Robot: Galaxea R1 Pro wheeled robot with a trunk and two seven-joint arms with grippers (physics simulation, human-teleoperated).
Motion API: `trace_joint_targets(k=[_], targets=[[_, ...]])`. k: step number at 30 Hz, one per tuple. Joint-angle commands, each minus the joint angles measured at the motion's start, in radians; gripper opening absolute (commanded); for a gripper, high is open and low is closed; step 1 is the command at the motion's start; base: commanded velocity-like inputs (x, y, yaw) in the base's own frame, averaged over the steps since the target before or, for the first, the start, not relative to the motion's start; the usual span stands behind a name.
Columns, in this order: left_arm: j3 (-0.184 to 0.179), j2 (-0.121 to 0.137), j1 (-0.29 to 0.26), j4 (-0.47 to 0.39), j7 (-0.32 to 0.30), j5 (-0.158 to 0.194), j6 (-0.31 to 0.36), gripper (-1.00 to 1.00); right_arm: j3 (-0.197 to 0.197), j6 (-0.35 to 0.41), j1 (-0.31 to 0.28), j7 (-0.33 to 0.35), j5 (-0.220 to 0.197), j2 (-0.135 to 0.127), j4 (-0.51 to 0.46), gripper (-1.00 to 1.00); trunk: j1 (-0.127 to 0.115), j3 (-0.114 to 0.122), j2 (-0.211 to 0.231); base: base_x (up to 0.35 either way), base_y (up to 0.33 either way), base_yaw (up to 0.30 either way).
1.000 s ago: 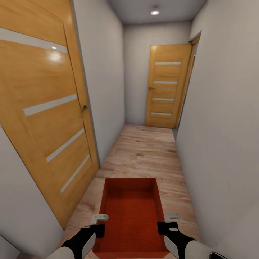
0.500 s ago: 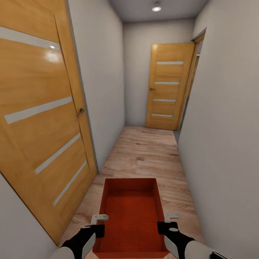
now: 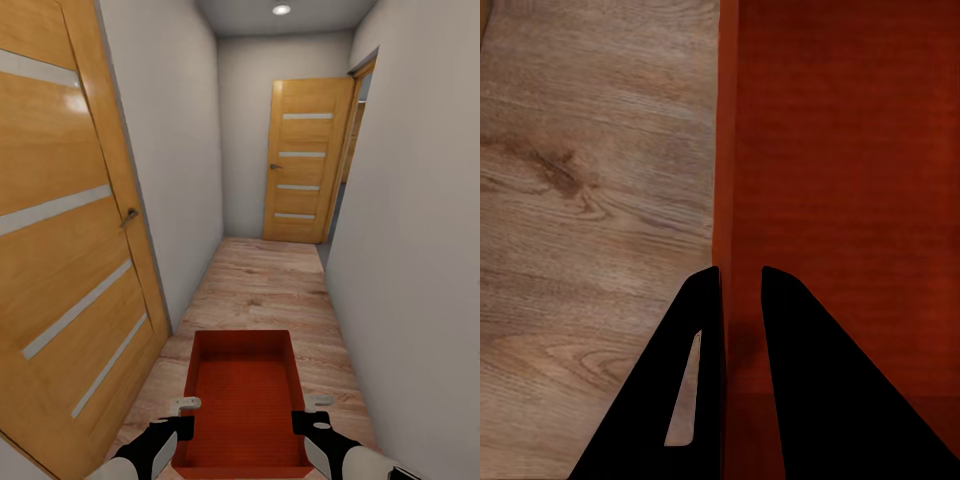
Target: Move the two storage containers from the living room to the garage. In the garage, place one container on the floor and stack the other container on top of it (either order is fine).
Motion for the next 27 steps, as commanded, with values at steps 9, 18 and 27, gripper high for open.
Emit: trace_joint_targets(k=[9, 18, 27], targets=[[-0.022, 0.001, 0.0, -0.002, 0.007, 0.025, 0.006, -1.0, 0.017, -0.002, -0.001, -0.003, -0.008, -0.005, 0.019, -1.0, 0.001, -0.001, -0.001, 0.323, 0.0, -0.267], [-0.022, 0.001, 0.0, -0.002, 0.007, 0.025, 0.006, -1.0, 0.016, -0.002, -0.001, -0.003, -0.008, -0.005, 0.019, -1.0, 0.001, -0.001, -0.001, 0.323, 0.0, -0.034], [-0.022, 0.001, 0.0, -0.002, 0.007, 0.025, 0.006, -1.0, 0.016, 0.0, -0.001, -0.003, -0.008, -0.005, 0.019, -1.0, 0.001, -0.001, -0.001, 0.323, 0.0, 0.0]])
